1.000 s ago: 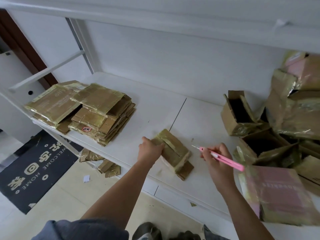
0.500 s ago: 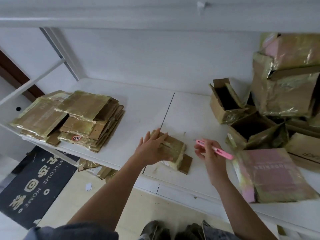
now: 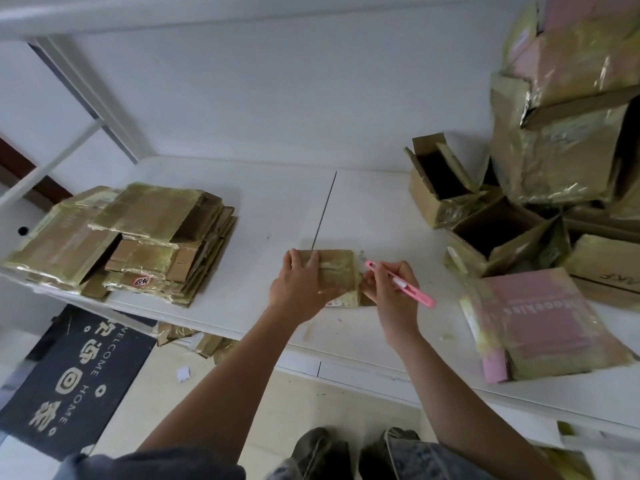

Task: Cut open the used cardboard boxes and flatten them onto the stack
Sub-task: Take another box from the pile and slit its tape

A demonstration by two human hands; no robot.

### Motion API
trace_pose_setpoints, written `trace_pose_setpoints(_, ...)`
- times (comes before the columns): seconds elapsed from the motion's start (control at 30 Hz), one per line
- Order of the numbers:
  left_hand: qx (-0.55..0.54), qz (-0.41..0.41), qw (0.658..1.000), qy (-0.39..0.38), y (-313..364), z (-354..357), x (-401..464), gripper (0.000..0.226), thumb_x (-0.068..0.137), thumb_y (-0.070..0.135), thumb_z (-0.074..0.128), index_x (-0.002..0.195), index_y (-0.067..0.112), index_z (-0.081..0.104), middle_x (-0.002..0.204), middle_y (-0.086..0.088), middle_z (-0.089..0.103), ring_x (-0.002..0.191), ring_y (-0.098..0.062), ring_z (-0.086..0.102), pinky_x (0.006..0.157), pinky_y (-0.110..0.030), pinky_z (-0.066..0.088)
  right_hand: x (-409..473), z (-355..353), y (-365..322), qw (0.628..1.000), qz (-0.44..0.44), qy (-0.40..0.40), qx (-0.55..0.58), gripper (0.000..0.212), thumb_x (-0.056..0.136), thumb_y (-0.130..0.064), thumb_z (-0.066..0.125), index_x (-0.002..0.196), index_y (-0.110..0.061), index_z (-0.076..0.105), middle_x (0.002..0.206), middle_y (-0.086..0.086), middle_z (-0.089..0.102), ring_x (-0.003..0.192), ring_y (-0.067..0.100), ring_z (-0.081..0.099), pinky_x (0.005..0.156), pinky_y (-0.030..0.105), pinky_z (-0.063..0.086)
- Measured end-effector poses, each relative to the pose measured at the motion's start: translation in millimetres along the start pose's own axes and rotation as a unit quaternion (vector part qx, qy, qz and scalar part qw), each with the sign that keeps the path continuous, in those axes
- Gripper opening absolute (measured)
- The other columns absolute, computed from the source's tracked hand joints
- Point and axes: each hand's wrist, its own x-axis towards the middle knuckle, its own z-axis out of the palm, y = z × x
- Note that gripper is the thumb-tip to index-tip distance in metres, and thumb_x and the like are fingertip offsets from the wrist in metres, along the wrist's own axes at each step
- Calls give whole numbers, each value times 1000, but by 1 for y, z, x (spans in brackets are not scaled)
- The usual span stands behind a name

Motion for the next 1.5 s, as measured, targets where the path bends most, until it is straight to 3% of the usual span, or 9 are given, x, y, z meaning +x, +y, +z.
trace_pose_setpoints(0.1, 15, 17, 999, -31, -10, -7, 7, 92, 84, 63, 61, 155, 27, 15, 157, -15, 16, 133, -34, 42, 101, -44, 45, 8, 1, -2, 998, -42, 1, -50, 12, 98, -10, 57, 89, -1, 55, 80, 13, 69, 78, 19, 69, 71, 33, 57)
trace_pose_setpoints(0.47, 30, 9, 999, -41, -7, -9, 13, 90, 84, 65, 59, 155, 30, 16, 159, -15, 14, 133, -34, 42, 100, -42, 44, 16, 7, 2, 990, -73, -25, -114, 15, 98, -5, 56, 90, 8, 54, 78, 12, 68, 71, 12, 66, 62, 25, 53)
trace_pose_setpoints(0.63, 41, 9, 998, -38, -7, -8, 16, 90, 84, 65, 59, 155, 30, 17, 157, -14, 18, 131, -32, 44, 97, -41, 46, 18, 6, -3, 985, -89, -52, -141, 15, 96, -4, 57, 87, 7, 54, 83, 21, 67, 83, 29, 68, 74, 40, 54)
trace_pose_setpoints(0.8, 51, 4, 998, -37, -5, -6, 19, 90, 83, 65, 60, 154, 31, 17, 158, -15, 17, 135, -32, 40, 95, -41, 47, 25, 0, -10, 967, -117, -100, -202, 22, 95, -3, 59, 78, 6, 49, 73, 23, 59, 71, 35, 59, 60, 29, 44)
trace_pose_setpoints(1.0, 67, 6, 997, -40, -3, -2, 20, 91, 85, 62, 60, 155, 28, 14, 160, -21, 10, 143, -34, 28, 98, -43, 46, 18, -14, -7, 960, -109, -133, -222, 23, 96, -4, 57, 76, 3, 47, 73, 27, 58, 70, 20, 64, 57, 20, 43)
trace_pose_setpoints(1.1, 76, 6, 996, -44, -2, -2, 19, 91, 86, 62, 59, 156, 27, 12, 160, -22, 7, 146, -35, 22, 99, -45, 46, 11, -16, -6, 960, -111, -141, -217, 23, 96, -3, 56, 77, 4, 47, 71, 25, 57, 68, 30, 60, 56, 25, 43)
trace_pose_setpoints(1.2, 83, 8, 996, -45, -1, -3, 20, 92, 86, 61, 59, 156, 26, 12, 160, -23, 9, 145, -35, 24, 97, -44, 47, 4, -19, -8, 960, -118, -137, -215, 22, 96, 0, 56, 75, 2, 47, 69, 21, 58, 70, 14, 65, 58, 21, 45)
trace_pose_setpoints(1.33, 81, 6, 996, -47, 0, -5, 20, 91, 85, 61, 61, 156, 26, 14, 159, -23, 11, 142, -35, 29, 96, -44, 47, -8, -29, -5, 956, -113, -146, -229, 21, 94, 2, 57, 76, 1, 48, 69, 9, 62, 69, 29, 63, 58, 35, 48)
trace_pose_setpoints(1.5, 63, 2, 997, -41, -2, -6, 18, 90, 83, 64, 61, 155, 30, 17, 160, -18, 12, 142, -33, 31, 99, -44, 45, 0, -27, -16, 966, -115, -128, -195, 18, 94, 1, 59, 78, 2, 51, 72, 7, 67, 74, 25, 68, 61, 40, 52)
